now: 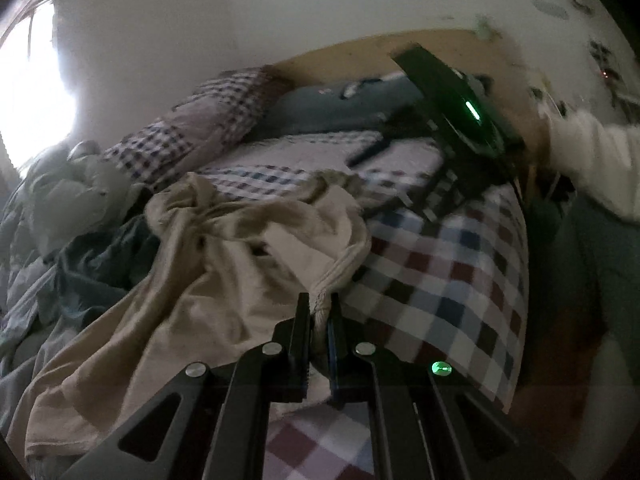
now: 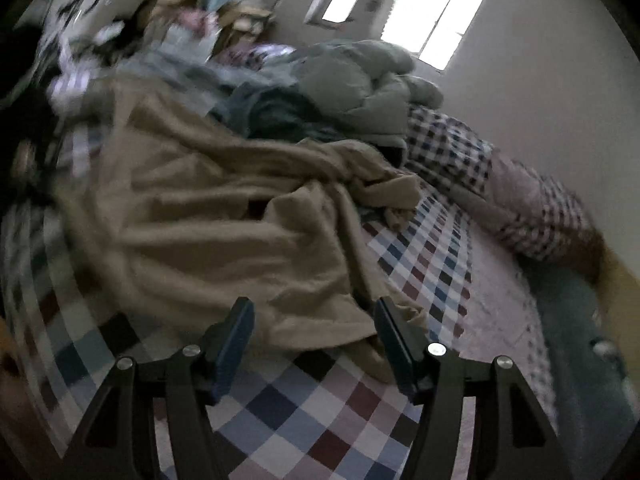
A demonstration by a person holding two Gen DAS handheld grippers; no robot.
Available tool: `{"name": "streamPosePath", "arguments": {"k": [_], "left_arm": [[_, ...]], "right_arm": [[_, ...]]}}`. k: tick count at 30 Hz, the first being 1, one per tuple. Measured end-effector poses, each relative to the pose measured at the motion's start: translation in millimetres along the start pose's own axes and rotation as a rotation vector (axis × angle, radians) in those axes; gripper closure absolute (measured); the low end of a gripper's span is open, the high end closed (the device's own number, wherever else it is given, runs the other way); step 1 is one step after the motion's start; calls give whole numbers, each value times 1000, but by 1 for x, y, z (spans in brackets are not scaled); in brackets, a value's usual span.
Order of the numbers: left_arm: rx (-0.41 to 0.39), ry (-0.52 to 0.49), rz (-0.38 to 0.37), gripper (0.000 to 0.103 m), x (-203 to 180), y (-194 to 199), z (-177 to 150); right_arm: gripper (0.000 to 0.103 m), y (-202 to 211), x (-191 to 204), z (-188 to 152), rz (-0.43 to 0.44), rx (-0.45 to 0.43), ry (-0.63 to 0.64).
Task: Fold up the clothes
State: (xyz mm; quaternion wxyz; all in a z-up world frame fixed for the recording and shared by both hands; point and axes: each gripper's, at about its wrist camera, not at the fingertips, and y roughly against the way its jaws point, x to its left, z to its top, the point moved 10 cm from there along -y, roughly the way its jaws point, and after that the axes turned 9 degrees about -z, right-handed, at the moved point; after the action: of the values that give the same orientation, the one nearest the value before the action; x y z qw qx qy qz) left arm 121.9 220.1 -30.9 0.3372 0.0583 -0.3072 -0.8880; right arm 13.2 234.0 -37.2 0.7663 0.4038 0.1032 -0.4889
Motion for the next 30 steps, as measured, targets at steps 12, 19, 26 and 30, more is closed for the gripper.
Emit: {"name": "streamPosePath", "arguments": {"k": [12, 19, 26, 30], "left_arm": [[19, -33, -3, 97, -4, -1, -2], [25, -50, -13, 97, -9, -4, -2], [24, -56, -16, 97, -10, -4, -1], [21, -56, -14, 97, -10, -4, 1]], "right_arm": [[45, -11, 18, -1, -182, -2, 255], [59, -15, 28, -2, -239, -11, 372], [63, -20, 41, 1, -232, -22, 406], [84, -27, 46, -2, -230, -12, 419]]}}
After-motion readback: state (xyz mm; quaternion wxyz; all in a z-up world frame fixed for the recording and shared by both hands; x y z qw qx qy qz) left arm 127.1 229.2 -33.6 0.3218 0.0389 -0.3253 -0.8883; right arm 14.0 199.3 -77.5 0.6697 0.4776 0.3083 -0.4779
